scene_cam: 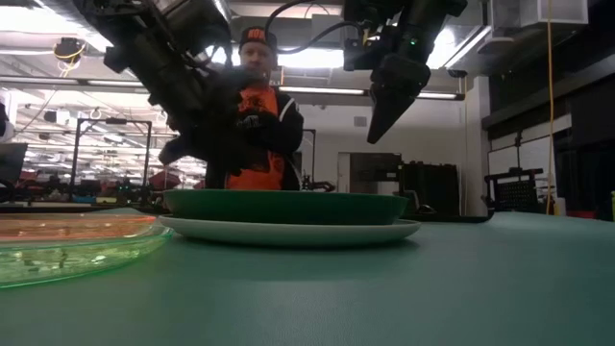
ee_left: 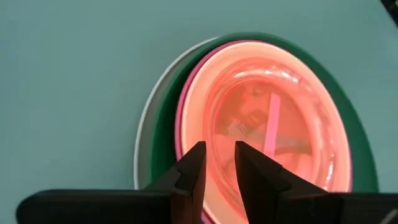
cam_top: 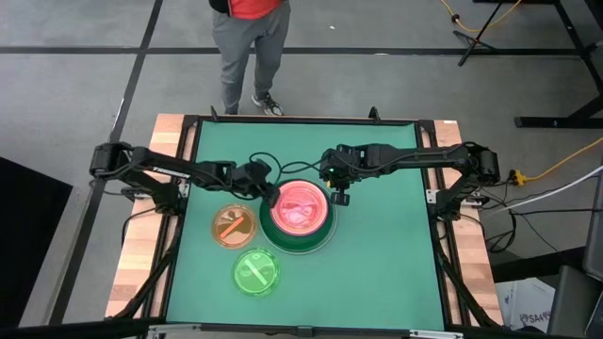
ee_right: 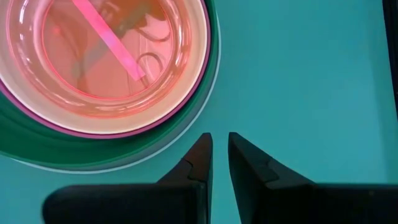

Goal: Stack plastic plates
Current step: Stack the transparent orange plate on top of the transparent pink plate

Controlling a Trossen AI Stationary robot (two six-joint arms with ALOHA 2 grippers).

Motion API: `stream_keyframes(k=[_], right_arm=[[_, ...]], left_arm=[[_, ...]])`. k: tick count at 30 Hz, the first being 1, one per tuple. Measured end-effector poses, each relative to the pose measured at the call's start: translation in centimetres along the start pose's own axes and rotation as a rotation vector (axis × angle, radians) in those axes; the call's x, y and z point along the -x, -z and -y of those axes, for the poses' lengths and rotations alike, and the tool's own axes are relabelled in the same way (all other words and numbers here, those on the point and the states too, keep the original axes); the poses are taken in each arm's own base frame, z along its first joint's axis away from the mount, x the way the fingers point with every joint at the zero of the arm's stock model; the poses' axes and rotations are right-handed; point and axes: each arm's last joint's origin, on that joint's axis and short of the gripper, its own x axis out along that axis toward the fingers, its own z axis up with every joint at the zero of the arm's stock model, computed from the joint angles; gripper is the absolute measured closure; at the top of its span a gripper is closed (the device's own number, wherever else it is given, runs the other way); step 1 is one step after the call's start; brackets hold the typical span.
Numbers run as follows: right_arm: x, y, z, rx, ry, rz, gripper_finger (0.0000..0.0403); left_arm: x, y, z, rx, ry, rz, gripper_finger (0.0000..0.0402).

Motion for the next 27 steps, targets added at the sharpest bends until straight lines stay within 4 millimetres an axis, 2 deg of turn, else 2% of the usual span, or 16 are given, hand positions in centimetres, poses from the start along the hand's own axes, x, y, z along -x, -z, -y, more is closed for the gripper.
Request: stream_keyframes(k=[13,20,27], right_arm=[[0.0,0.0,0.0,0.001,0.000,-0.001,0.0363],[0.0,0.0,0.0,0.000,0.000,0.001,0.0363],[0.0,0.0,0.0,0.000,0.001,0.002,0.0363]], left_arm=[[4.7,-0.3,-0.6,-0.003,-0.012,-0.017,0.0324],[7.4,0.5,-1.7,0.051,-0.034,-0.126,0.0324],[9.2,2.0,-3.5,0.072,-0.164,-0.279,0.0324]])
